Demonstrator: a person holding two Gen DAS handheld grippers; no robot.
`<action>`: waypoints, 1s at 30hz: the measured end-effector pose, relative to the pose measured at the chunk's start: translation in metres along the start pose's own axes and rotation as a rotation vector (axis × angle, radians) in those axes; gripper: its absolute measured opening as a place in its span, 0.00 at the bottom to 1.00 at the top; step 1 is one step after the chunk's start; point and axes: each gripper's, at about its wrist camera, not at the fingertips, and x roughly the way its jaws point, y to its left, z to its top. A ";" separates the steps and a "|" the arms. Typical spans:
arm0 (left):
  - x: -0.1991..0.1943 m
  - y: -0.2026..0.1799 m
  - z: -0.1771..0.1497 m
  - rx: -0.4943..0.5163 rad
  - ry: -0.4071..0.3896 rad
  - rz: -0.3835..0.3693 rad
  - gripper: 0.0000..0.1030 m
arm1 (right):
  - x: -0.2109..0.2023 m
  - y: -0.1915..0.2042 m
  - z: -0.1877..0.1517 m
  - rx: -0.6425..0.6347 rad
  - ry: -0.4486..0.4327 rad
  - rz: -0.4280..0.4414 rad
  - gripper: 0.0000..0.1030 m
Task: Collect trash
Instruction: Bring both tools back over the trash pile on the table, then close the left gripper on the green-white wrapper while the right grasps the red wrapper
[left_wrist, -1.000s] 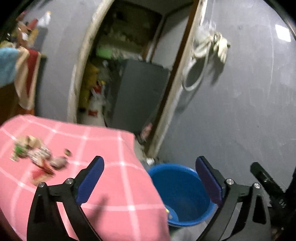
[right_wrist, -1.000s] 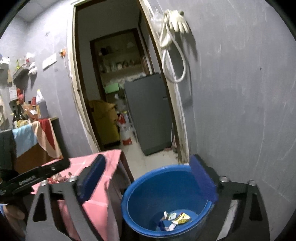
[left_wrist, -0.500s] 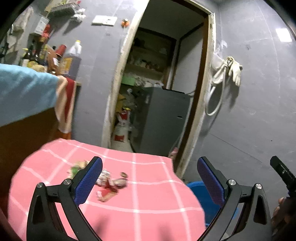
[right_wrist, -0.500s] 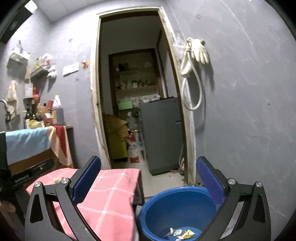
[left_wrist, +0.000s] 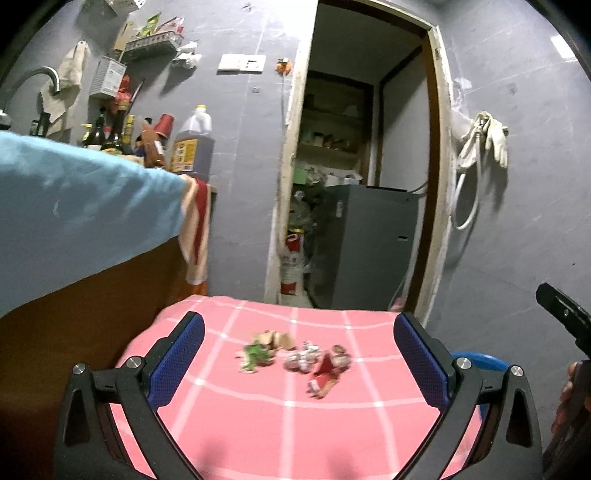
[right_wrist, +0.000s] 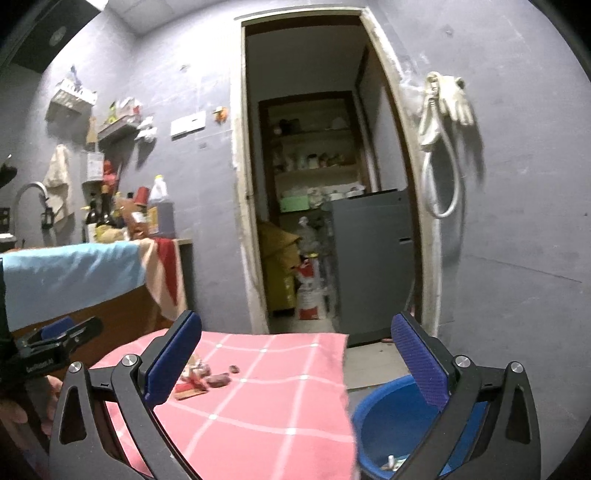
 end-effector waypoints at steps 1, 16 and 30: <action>0.000 0.005 -0.002 0.004 0.005 0.010 0.98 | 0.004 0.005 -0.001 -0.005 0.005 0.012 1.00; 0.022 0.047 -0.025 0.067 0.099 0.080 0.98 | 0.057 0.059 -0.027 -0.082 0.152 0.135 1.00; 0.067 0.077 -0.033 0.064 0.262 0.130 0.98 | 0.122 0.090 -0.063 -0.161 0.424 0.244 1.00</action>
